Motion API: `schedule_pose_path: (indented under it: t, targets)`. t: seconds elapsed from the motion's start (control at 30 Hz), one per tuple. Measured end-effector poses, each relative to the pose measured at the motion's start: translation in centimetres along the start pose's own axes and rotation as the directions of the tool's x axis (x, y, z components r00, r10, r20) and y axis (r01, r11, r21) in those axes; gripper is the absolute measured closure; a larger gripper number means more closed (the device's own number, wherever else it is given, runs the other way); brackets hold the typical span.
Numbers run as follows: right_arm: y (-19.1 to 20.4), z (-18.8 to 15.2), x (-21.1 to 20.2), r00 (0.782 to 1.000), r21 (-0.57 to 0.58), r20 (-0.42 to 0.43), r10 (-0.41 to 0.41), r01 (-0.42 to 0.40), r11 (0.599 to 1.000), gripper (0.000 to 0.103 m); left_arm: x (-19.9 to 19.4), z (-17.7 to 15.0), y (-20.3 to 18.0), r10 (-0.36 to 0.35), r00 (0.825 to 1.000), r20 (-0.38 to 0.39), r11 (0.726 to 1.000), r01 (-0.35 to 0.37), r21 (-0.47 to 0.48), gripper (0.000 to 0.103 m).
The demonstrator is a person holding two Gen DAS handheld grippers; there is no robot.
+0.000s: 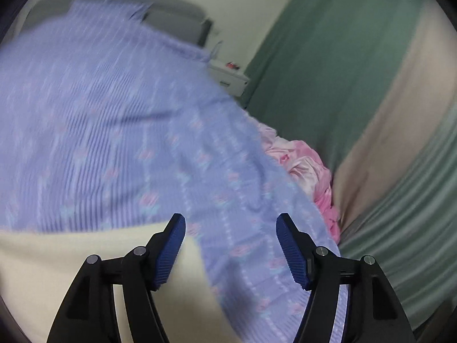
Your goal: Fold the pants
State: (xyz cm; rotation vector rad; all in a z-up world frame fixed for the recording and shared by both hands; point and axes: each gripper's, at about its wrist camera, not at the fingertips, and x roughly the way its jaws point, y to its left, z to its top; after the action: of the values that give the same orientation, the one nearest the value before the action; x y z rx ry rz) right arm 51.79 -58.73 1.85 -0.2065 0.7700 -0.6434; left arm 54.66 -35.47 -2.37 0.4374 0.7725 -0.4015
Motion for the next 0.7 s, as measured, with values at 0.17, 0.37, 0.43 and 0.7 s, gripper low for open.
schedule_pose_path:
  t: [0.17,0.37,0.43,0.7]
  targets:
    - [-5.0,-2.9,-7.6,0.990,0.031,0.109,0.085,-0.089,0.996,0.037,-7.6,-1.6,-0.2,-0.051,0.989,0.136,0.998,0.054,-0.020,0.026]
    - [-6.0,-9.4,-17.5,0.942,0.014,0.205,0.266,-0.274,0.962,0.037,-16.9,-7.3,-0.8,-0.067,0.971,0.230,0.997,0.073,-0.018,0.019]
    - [-5.3,-11.5,-20.5,0.920,0.003,0.218,0.325,-0.333,0.943,0.037,-19.4,-9.9,-0.5,-0.075,0.967,0.245,0.996,0.086,-0.033,0.019]
    - [1.2,-18.3,-30.6,0.805,-0.115,0.287,0.519,-0.509,0.853,0.037,-26.3,-19.8,2.7,0.014,0.963,0.268,0.996,0.010,-0.090,0.016]
